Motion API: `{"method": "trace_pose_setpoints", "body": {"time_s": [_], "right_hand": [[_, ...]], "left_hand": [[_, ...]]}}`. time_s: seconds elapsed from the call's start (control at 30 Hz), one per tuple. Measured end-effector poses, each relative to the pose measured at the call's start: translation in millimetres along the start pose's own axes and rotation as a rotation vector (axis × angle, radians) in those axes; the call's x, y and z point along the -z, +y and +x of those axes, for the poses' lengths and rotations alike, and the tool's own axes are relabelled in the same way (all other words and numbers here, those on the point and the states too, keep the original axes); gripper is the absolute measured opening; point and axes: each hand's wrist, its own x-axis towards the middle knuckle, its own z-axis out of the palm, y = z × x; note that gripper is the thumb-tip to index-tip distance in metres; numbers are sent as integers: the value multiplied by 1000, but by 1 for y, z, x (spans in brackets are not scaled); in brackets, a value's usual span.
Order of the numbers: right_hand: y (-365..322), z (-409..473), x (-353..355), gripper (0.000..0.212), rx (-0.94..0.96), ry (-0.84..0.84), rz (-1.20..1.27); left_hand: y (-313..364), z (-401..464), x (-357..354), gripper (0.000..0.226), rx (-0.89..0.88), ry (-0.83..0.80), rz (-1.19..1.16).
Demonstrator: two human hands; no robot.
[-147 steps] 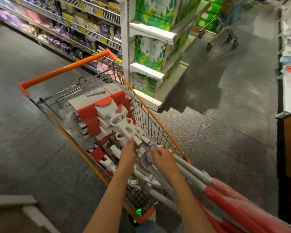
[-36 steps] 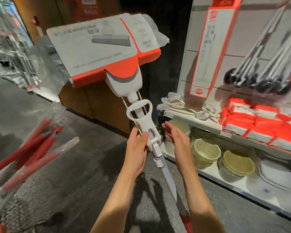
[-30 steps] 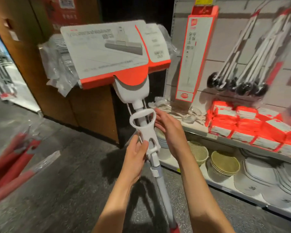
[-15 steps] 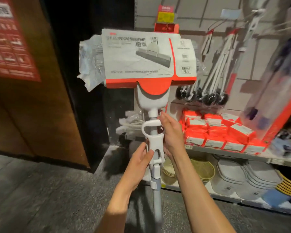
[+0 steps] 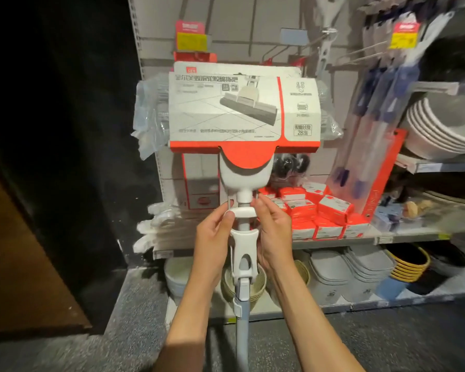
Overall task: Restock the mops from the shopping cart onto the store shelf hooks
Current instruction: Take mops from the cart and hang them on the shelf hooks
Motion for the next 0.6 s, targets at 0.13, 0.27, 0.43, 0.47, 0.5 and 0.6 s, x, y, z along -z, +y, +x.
{"method": "trace_pose_setpoints", "body": {"time_s": [0.13, 0.27, 0.43, 0.47, 0.5, 0.6], "right_hand": [[-14, 33, 26, 14, 36, 101, -24], [-45, 67, 58, 12, 135, 95, -79], [-96, 111, 103, 20, 178, -8, -175], [-104, 122, 113, 30, 160, -28, -181], [-115, 135, 124, 35, 134, -56, -166], [-144, 163, 151, 31, 89, -162, -103]], "left_hand": [[-9, 24, -44, 21, 38, -54, -154], [-18, 47, -99, 21, 58, -45, -266], [-9, 67, -178, 24, 30, -45, -316], [-6, 70, -193, 23, 17, -45, -322], [-3, 75, -211, 23, 1, -48, -321], [7, 91, -255, 24, -28, -51, -339]]}}
